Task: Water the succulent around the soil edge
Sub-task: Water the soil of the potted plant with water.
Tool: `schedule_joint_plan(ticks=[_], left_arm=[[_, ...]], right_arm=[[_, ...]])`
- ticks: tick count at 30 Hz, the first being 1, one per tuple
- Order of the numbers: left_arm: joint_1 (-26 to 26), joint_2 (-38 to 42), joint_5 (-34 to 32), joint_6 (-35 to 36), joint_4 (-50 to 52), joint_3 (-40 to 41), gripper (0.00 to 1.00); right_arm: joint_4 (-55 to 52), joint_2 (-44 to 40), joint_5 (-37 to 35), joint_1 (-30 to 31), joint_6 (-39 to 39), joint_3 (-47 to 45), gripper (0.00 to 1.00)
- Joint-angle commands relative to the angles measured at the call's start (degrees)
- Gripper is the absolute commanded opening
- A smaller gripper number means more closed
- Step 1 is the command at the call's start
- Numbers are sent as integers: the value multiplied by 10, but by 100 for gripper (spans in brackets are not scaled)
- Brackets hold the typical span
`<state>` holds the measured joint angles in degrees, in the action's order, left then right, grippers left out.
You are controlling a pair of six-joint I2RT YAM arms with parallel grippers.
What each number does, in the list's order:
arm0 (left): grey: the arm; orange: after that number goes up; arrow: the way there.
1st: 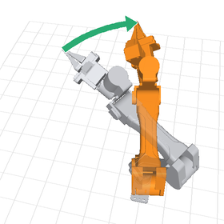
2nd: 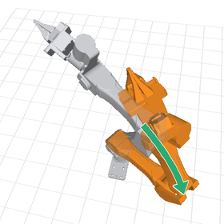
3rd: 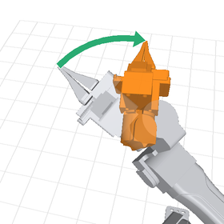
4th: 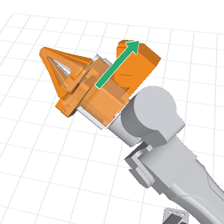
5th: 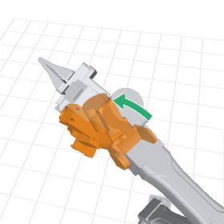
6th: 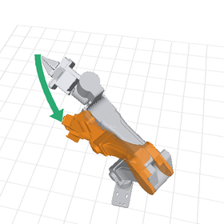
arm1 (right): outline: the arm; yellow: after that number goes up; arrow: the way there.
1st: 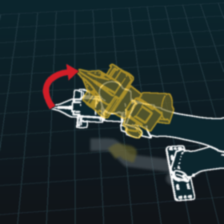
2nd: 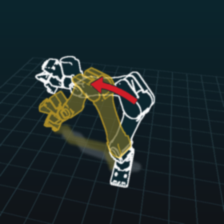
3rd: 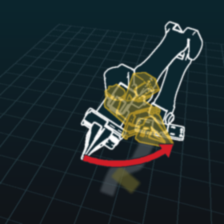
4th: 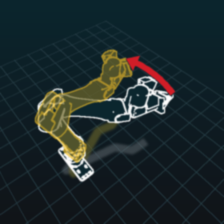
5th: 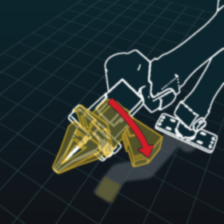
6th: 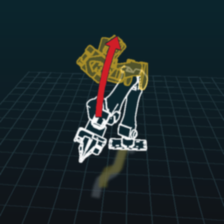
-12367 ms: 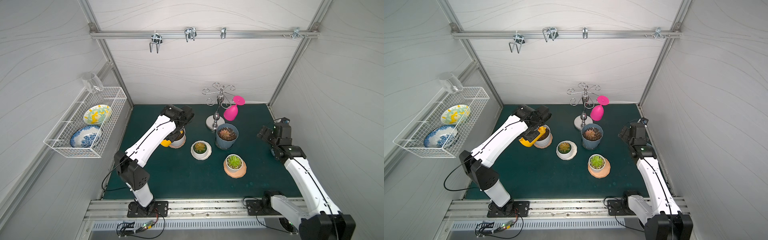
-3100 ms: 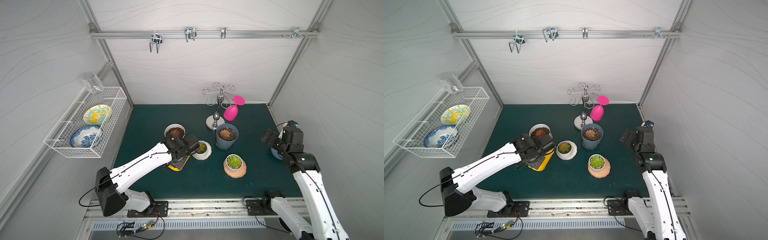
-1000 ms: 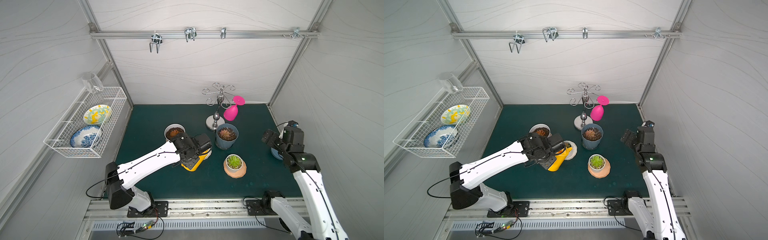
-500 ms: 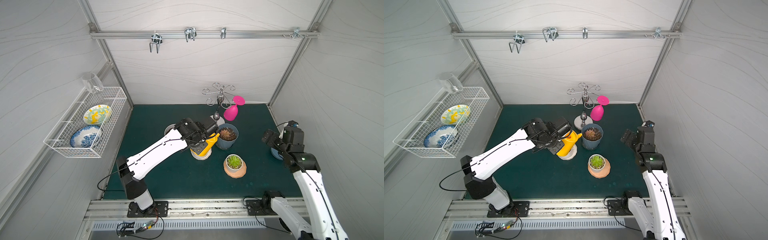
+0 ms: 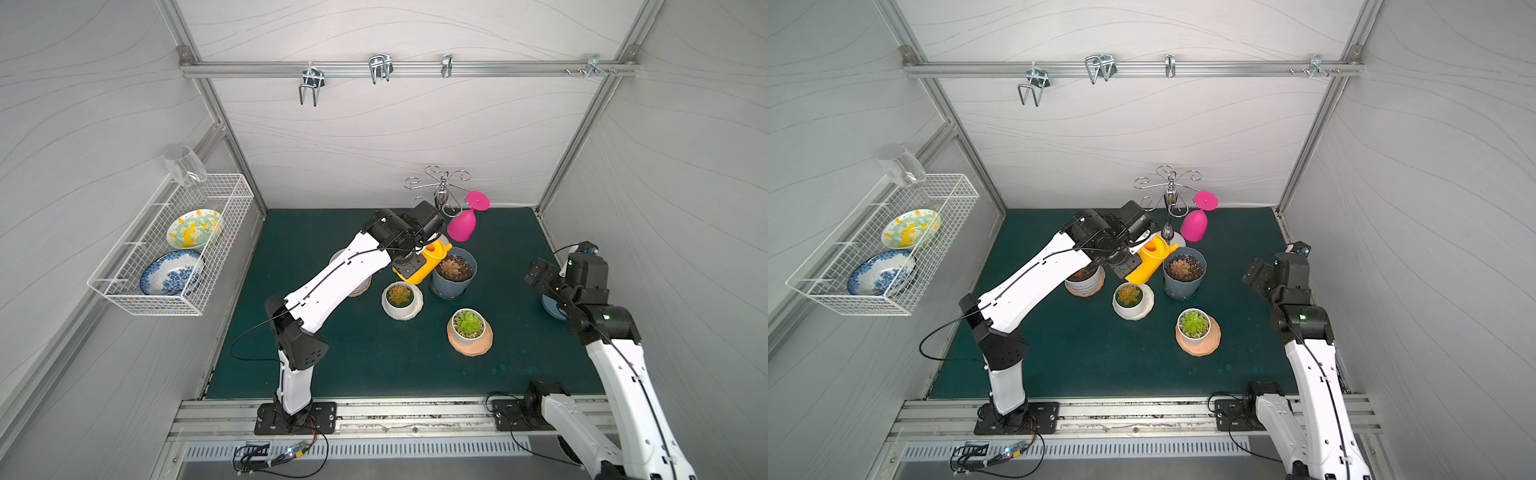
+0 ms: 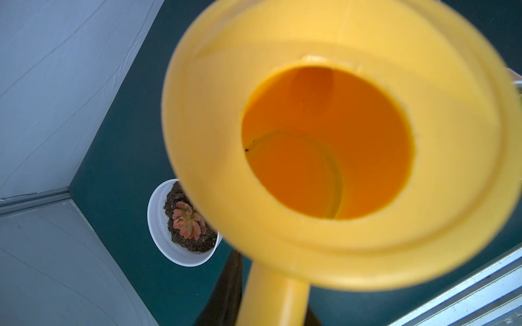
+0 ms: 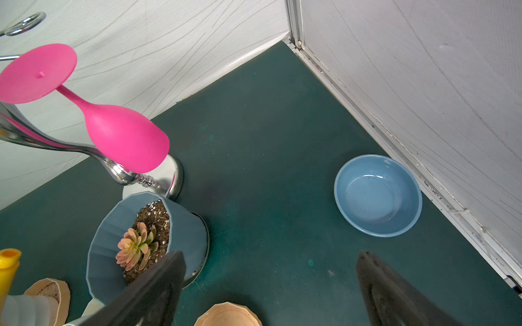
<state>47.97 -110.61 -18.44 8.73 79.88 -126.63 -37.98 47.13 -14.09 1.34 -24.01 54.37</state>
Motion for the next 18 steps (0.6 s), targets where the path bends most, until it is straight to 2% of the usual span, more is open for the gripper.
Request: schedule_joint_plan(ticks=[1,18], left_arm=[[-6,-31,-27,41,8,-49,0],[-20,-84,-88,86,12,-69,0]], right_arm=[[-2,2,-9,-4,-5,3,99],[5,11,-7,-6,-6,-3,99]])
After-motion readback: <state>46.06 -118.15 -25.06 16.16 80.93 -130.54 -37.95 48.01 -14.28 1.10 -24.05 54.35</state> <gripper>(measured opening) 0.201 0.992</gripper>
